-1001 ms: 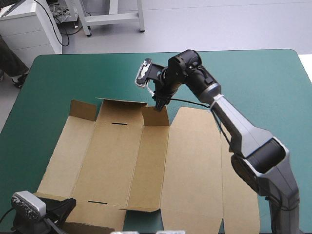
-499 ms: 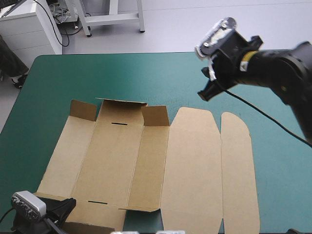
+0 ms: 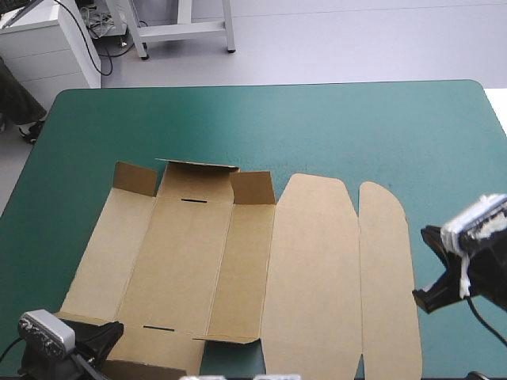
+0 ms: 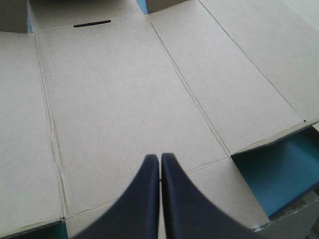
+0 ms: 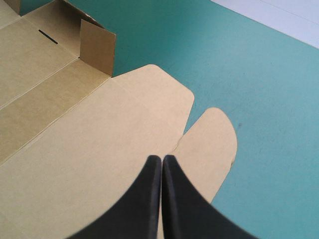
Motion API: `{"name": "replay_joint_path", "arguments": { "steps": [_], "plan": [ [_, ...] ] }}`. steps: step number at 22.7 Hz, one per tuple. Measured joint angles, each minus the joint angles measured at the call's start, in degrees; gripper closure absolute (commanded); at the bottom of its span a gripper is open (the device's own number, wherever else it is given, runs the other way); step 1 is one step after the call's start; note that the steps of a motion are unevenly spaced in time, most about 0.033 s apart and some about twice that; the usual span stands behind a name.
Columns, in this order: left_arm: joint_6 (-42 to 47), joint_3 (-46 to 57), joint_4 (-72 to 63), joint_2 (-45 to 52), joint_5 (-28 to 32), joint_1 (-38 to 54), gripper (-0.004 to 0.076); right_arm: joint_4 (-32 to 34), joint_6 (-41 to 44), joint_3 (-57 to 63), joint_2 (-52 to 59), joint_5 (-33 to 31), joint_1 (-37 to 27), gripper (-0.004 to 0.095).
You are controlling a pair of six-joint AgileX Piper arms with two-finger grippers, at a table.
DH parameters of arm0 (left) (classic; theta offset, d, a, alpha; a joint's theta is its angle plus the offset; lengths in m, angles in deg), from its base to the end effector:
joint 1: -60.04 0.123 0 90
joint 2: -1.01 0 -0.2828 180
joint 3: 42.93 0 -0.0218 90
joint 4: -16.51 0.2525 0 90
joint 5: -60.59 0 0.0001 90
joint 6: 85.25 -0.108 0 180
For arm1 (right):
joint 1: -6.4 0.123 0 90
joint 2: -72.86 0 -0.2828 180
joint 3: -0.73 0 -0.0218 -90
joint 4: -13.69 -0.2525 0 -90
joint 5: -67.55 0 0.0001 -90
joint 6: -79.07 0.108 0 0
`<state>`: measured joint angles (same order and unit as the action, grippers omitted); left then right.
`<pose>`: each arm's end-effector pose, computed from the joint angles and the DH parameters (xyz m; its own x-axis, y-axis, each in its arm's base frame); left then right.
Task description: Fold the box
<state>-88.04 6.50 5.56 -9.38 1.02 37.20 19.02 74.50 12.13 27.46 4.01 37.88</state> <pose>0.0137 -0.0250 0.2682 -0.4705 0.1457 -0.8703 0.4926 0.8617 -0.1220 0.0846 0.0413 0.4266 -0.3708 -0.3684 -0.8525 -0.5077 0.8490 -0.1461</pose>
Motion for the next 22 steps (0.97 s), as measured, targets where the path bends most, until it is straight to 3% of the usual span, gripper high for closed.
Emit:
{"name": "replay_joint_path", "arguments": {
  "steps": [11, 16, 20, 22],
  "plan": [
    [0.00, 0.00, 0.00, 0.00, 0.00, 0.00, 0.0731, -0.11, 9.17, 37.15, 21.67, 12.84, 0.00, 0.0924],
    [0.00, 0.00, -0.05, 0.00, 0.00, 0.00, 0.0727, -0.72, 10.30, 40.66, 24.14, 17.51, 0.00, 0.0925],
    [0.00, 0.00, -0.05, 0.00, 0.00, 0.00, 0.0623, -1.69, 10.30, 40.73, 24.14, 17.51, 0.00, 0.0925],
    [0.00, 0.00, -0.37, 0.00, 0.00, 0.00, 0.0469, -1.74, 10.30, 40.73, 24.14, 17.51, 0.00, 0.0927]
  ]
}}
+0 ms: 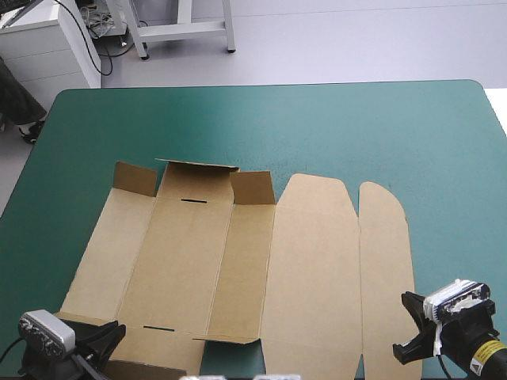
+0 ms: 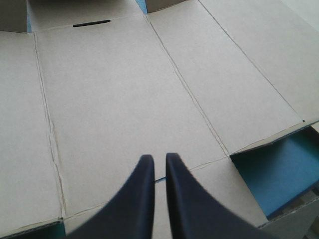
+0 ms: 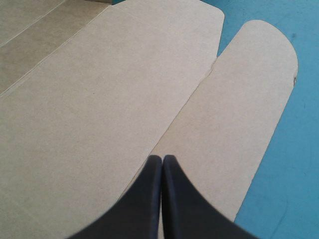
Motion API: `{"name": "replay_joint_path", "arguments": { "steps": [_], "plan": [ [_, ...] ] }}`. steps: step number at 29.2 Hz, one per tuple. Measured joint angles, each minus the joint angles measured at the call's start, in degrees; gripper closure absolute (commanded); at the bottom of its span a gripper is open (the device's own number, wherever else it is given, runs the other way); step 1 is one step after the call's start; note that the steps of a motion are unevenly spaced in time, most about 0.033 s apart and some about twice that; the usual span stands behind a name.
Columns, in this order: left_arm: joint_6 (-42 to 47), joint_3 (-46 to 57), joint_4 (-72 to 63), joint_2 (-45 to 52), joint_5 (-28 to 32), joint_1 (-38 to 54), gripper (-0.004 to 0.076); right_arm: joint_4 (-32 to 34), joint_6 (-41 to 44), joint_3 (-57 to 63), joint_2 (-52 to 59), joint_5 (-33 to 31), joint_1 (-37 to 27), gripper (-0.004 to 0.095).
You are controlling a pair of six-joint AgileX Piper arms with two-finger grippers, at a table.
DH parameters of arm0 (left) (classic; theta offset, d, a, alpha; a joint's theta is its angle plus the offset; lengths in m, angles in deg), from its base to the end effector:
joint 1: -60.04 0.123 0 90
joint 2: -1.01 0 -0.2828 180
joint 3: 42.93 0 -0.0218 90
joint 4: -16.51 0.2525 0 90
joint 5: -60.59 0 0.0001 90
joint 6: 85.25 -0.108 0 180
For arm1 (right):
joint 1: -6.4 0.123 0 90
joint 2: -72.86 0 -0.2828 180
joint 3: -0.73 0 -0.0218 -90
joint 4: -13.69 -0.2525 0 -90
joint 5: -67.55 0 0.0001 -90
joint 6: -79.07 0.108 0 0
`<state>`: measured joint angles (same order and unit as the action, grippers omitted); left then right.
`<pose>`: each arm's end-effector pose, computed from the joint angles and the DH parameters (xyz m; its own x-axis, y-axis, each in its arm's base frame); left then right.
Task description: Fold the box
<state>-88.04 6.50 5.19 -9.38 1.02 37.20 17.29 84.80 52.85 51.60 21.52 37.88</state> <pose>0.0134 -0.0255 0.2683 -0.4719 0.1428 -0.8700 0.4951 0.8594 -0.1275 0.0590 0.0304 0.2657 -0.4449 -0.2064 -0.8715 -0.4638 0.8856 0.0270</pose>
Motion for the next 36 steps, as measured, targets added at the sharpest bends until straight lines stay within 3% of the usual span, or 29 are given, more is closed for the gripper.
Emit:
{"name": "replay_joint_path", "arguments": {
  "steps": [4, 6, 17, 22, 28, 36],
  "plan": [
    [0.00, 0.00, -1.37, 0.00, 1.63, 0.00, 0.0239, -0.18, 0.00, 0.00, 0.00, 0.00, 0.00, 0.0927],
    [0.00, 0.00, -1.65, 0.00, 2.27, 0.00, 0.0202, -0.18, 0.00, 0.00, 0.00, 0.00, 0.00, 0.0927],
    [1.11, -0.53, -2.14, -0.12, 2.53, 0.00, 0.0213, -0.58, -0.19, 0.00, 0.00, 0.00, 0.00, 0.0927],
    [5.18, -5.72, 3.75, -3.17, 0.27, 0.00, 0.0213, -0.82, -0.24, 0.00, 0.00, 0.00, 0.00, 0.0927],
    [9.55, -15.55, 16.04, -13.07, -6.19, 0.00, 0.0212, -0.82, -0.24, 0.00, 0.00, 0.00, 0.00, 0.0928],
    [9.08, -26.80, 25.22, -28.55, -10.42, 0.00, 0.0212, -0.82, -0.24, 0.00, 0.00, 0.00, 0.00, 0.0928]
  ]
}}
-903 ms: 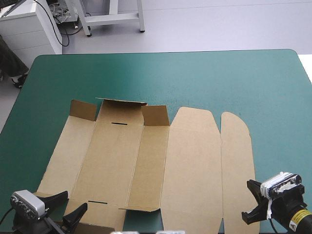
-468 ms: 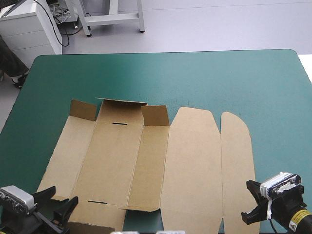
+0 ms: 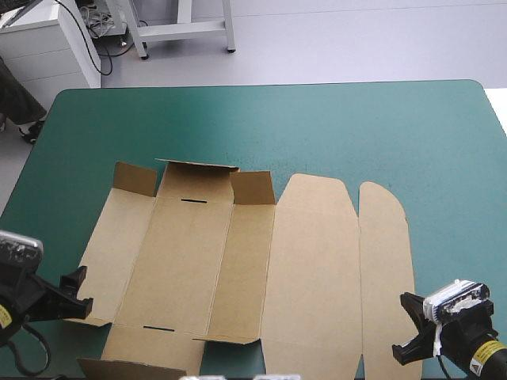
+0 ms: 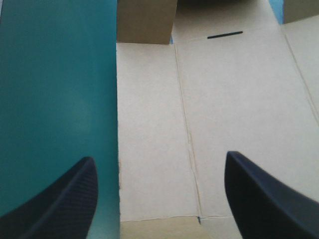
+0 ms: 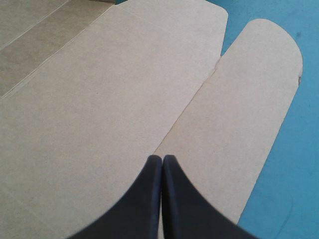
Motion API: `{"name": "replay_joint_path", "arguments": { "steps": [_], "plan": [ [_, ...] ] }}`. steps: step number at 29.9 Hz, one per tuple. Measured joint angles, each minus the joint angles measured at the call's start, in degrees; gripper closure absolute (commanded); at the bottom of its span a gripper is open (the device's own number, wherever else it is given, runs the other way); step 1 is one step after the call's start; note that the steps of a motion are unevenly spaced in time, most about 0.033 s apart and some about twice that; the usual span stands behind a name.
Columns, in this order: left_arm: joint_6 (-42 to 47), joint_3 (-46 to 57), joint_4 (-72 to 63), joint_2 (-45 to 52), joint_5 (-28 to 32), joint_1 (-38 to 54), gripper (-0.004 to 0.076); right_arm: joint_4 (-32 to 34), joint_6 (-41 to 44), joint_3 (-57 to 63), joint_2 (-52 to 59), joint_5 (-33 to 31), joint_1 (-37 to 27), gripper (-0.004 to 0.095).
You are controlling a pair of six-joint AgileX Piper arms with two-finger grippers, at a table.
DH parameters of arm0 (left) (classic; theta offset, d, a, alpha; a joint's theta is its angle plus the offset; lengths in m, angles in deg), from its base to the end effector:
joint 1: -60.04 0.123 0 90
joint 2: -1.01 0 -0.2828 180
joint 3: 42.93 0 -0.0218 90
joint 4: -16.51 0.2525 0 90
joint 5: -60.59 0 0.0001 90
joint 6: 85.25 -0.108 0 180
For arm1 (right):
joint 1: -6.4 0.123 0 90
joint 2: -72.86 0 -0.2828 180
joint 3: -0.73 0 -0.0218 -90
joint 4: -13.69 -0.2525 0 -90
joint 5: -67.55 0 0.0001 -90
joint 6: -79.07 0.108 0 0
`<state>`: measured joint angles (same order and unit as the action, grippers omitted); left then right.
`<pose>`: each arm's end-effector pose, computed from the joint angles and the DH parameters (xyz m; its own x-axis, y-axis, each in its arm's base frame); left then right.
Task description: Fold the box
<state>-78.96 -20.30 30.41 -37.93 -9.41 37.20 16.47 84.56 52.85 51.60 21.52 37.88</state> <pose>0.0749 -0.0051 0.3710 -0.6102 0.2302 -0.7580 0.2058 0.9701 0.1290 0.0584 0.0313 0.2656 -0.4483 -0.2018 -0.8708 -0.4690 0.8824 0.0370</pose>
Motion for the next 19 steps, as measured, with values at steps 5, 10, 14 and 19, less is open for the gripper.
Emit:
{"name": "replay_joint_path", "arguments": {
  "steps": [5, 10, 14, 19],
  "plan": [
    [-1.71, -4.92, 3.64, -9.33, -1.33, 0.00, 0.0213, -0.07, 0.00, 0.00, 0.00, 0.00, 0.00, 0.0928],
    [-4.36, -9.97, 5.58, -18.93, -1.38, 0.00, 0.0213, -0.13, 0.00, 0.00, 0.00, 0.00, 0.00, 0.0928],
    [-6.29, -12.96, 6.11, -26.19, -1.38, 1.00, 0.0213, -0.25, 0.00, 0.00, 0.00, 0.00, 0.00, 0.0928],
    [-11.66, -14.94, 2.67, -33.55, -1.31, 9.30, 0.0213, -0.41, 0.00, 0.01, 0.00, 0.00, 0.00, 0.0928]
  ]
}}
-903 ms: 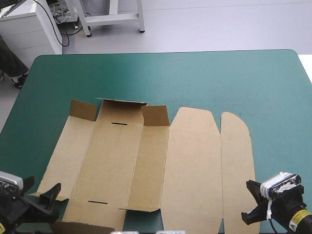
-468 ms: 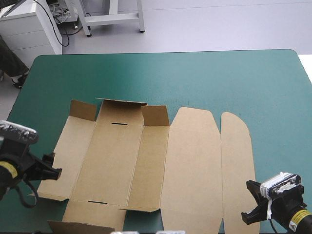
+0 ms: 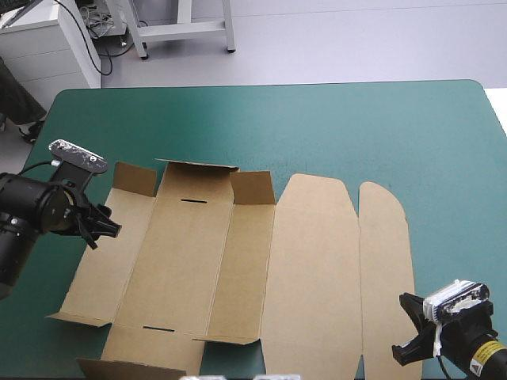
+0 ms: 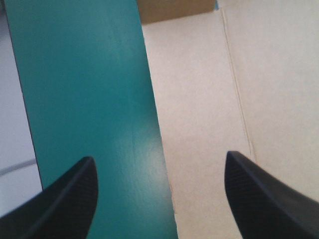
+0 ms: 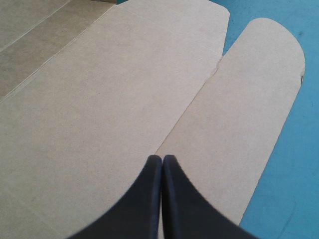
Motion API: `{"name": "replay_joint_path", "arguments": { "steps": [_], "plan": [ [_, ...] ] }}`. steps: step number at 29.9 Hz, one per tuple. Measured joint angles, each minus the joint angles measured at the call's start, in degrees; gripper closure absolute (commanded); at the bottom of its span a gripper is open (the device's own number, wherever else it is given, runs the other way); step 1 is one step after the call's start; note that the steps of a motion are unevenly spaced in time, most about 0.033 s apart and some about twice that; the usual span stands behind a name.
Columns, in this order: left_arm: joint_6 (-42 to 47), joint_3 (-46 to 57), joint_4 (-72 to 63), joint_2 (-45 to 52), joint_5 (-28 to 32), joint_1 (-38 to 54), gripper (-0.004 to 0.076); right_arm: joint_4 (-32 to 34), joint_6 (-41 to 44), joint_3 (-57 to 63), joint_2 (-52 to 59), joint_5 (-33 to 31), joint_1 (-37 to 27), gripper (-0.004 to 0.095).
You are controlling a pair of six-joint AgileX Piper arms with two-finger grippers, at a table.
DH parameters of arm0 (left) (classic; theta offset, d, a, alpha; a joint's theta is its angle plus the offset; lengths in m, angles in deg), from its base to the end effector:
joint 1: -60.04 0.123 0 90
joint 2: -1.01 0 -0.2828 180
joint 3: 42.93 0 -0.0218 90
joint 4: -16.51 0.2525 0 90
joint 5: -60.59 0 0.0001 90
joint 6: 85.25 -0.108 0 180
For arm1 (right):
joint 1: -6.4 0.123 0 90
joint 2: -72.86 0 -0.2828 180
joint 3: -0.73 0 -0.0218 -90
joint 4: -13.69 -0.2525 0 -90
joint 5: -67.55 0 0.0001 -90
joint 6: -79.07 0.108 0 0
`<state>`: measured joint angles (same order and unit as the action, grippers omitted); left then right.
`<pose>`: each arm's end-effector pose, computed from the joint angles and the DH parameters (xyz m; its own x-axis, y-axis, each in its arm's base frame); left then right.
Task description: Fold the box
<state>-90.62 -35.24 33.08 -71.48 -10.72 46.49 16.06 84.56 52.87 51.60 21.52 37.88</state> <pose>0.2117 -0.0210 0.3665 -0.8148 0.3822 -0.4359 0.2547 0.9114 0.3232 0.0581 0.0318 0.2655 -0.4513 -0.1978 -0.8702 -0.4707 0.8812 0.0438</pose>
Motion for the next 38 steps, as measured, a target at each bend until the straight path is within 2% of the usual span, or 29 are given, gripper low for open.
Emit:
{"name": "replay_joint_path", "arguments": {
  "steps": [8, 13, 21, 34, 38],
  "plan": [
    [-13.07, -0.06, -19.73, -8.65, 0.07, 23.11, 0.0213, 0.00, 0.00, 0.00, 0.00, 0.00, 0.00, 0.0928],
    [-17.33, -0.06, -22.82, -12.94, 0.25, 30.42, 0.0213, 0.00, 0.00, 0.00, 0.00, 0.00, 0.00, 0.0928],
    [-24.90, 1.61, -28.88, -16.73, 0.84, 33.24, 0.0213, 0.00, 0.00, 0.00, 0.00, -0.05, 0.00, 0.0928],
    [-26.20, 10.24, -28.96, -22.52, 1.59, 33.42, 0.0218, -0.01, -0.21, 0.00, 0.00, -0.05, 0.00, 0.0928],
    [-26.83, 12.61, -31.06, -23.16, 1.85, 33.42, 0.0262, -0.01, -0.26, 0.00, 0.00, -0.05, 0.00, 0.0928]
  ]
}}
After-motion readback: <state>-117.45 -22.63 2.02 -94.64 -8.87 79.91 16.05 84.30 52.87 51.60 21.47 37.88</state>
